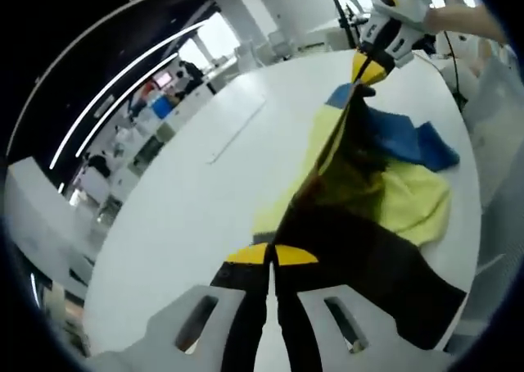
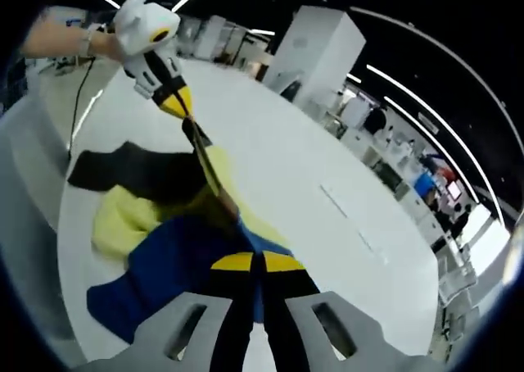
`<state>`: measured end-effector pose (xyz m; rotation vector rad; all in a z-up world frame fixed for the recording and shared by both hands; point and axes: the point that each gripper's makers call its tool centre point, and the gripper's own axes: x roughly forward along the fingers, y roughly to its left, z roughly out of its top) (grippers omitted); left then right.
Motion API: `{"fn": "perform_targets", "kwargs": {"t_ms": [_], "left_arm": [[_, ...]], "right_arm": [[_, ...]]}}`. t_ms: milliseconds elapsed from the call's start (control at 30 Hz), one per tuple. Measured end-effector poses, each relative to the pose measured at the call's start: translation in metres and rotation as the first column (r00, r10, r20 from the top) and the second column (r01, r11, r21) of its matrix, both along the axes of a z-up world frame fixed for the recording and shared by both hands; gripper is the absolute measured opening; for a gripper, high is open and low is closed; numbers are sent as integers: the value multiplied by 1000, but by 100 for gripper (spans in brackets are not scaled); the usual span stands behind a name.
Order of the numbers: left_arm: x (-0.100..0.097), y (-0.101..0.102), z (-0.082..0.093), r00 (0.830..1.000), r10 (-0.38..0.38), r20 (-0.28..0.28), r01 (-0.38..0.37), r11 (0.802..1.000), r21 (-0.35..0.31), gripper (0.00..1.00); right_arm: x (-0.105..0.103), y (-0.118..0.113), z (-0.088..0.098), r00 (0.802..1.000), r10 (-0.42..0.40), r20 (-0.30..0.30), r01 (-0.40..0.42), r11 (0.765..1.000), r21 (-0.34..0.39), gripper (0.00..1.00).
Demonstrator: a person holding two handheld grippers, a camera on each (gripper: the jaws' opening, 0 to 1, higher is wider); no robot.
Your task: Fold the garment on the visible template until the final outline fits inside the template.
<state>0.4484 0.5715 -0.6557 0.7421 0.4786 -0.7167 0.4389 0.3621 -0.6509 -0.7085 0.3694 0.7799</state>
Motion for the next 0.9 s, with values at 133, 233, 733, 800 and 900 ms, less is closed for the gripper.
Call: {"fn": "perform_targets", "kwargs": {"t_ms": [133, 233, 733, 800, 900], "left_arm": [[2, 2, 14, 1000, 1, 13, -1, 1000, 4, 0], [1, 2, 25, 1000, -2, 18, 2, 1000, 11, 0], [-2, 1, 89, 997, -13, 81, 10, 999, 40, 0], [-3, 0, 97, 996, -11, 86, 7, 999, 46, 0], [-4, 0, 108, 995, -14, 95, 10, 999, 49, 0]], "right_arm": [[2, 1, 12, 1000, 5, 18, -5, 1000, -4, 3], [4, 1, 24, 999, 8, 31, -8, 1000, 3, 2], [6, 3, 91, 989, 49, 137, -43, 998, -46, 2], [6, 3, 98, 988, 50, 145, -44, 998, -49, 2], [8, 2, 108, 985, 56, 161, -46, 997, -61, 2]]}}
